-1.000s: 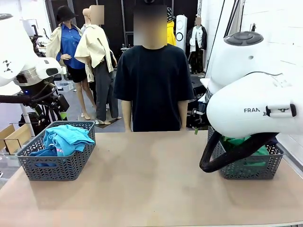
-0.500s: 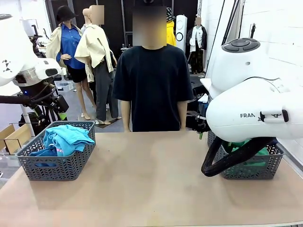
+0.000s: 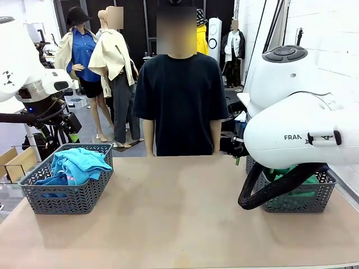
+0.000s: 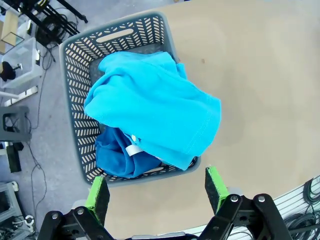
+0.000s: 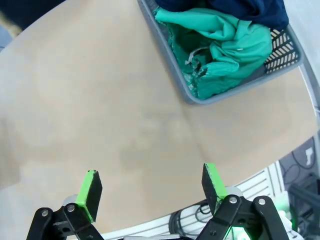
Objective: Sort the tops and bottoms.
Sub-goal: Sort the clothes according to human instructions.
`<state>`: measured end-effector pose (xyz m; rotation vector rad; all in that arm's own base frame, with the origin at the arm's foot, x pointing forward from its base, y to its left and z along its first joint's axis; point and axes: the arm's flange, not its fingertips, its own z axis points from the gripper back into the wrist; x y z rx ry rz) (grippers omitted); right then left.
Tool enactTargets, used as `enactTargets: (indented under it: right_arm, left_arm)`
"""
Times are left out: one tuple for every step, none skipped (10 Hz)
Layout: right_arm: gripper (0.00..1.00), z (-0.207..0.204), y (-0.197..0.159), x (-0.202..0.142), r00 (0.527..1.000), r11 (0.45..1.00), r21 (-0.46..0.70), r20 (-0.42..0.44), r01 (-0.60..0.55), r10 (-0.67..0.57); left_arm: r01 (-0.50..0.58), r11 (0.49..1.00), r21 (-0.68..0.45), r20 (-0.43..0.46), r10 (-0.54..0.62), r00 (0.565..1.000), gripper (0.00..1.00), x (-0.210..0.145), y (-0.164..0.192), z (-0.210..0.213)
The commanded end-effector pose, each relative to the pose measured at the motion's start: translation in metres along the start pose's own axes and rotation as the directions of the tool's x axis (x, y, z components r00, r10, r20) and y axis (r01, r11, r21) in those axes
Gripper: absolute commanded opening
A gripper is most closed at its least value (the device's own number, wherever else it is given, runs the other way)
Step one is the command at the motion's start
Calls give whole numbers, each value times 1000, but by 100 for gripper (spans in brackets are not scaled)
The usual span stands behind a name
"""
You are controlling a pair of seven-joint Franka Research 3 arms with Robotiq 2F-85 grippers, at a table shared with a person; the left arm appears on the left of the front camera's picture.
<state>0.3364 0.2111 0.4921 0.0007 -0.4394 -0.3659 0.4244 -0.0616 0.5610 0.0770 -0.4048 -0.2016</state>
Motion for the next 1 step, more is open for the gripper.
enactTargets:
  right_arm:
    - [100,0,2,-2,1000,1000,8,-19,25,-25]
  left_arm:
    - [-16,1000,5,14,16,1000,100,2,-2,1]
